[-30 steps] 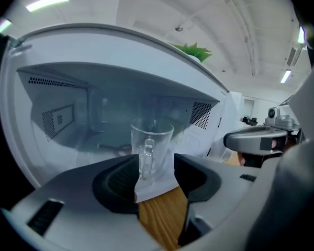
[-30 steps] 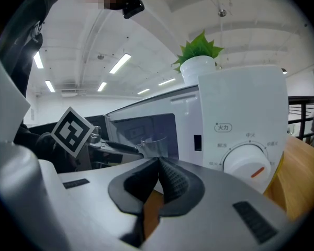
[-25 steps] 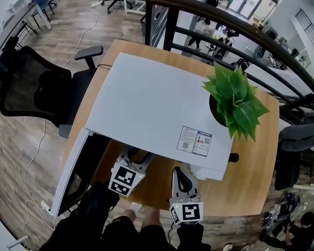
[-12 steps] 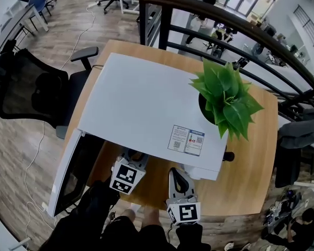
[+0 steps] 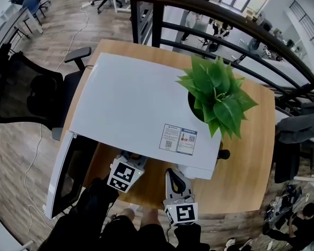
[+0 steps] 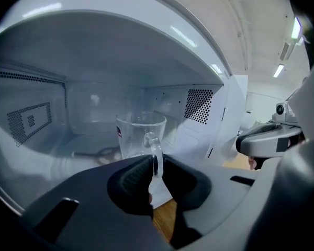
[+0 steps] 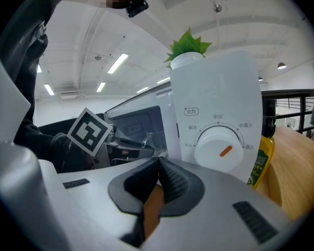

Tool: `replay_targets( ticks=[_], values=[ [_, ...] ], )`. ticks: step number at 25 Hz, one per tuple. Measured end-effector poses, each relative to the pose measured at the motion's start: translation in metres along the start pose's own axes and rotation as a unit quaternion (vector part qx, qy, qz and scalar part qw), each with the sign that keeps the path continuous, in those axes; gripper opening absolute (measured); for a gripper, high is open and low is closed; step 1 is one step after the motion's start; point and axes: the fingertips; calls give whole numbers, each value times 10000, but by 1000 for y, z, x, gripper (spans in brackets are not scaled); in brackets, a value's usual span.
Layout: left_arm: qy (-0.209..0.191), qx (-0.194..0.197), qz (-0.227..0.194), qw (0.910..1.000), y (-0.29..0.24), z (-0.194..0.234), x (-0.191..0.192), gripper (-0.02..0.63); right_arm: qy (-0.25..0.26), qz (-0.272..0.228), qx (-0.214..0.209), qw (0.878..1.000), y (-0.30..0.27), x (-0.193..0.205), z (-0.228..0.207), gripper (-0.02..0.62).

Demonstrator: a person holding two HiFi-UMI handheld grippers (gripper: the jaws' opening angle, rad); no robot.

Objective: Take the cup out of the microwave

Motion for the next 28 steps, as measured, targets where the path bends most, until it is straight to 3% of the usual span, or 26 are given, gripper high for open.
replay_targets(
  ticks=[5, 14, 28],
  values=[
    [-101, 255, -105, 9996, -4, -6, -5, 55, -33, 6, 61, 10000, 3, 2, -4, 15],
    [57, 497, -458, 9977, 6, -14, -14, 48, -17, -21, 143, 9999, 6, -1, -4, 15],
    [318, 312, -814, 9957, 39, -18, -18, 37, 87, -147, 186, 9997, 16, -12, 6, 15]
  ],
)
Point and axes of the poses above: the fingertips, and each gripper's own axes: y backward along the fingers, z to its left, x out of its underside, and after that the axes turned 6 degrees about -z, right-handed
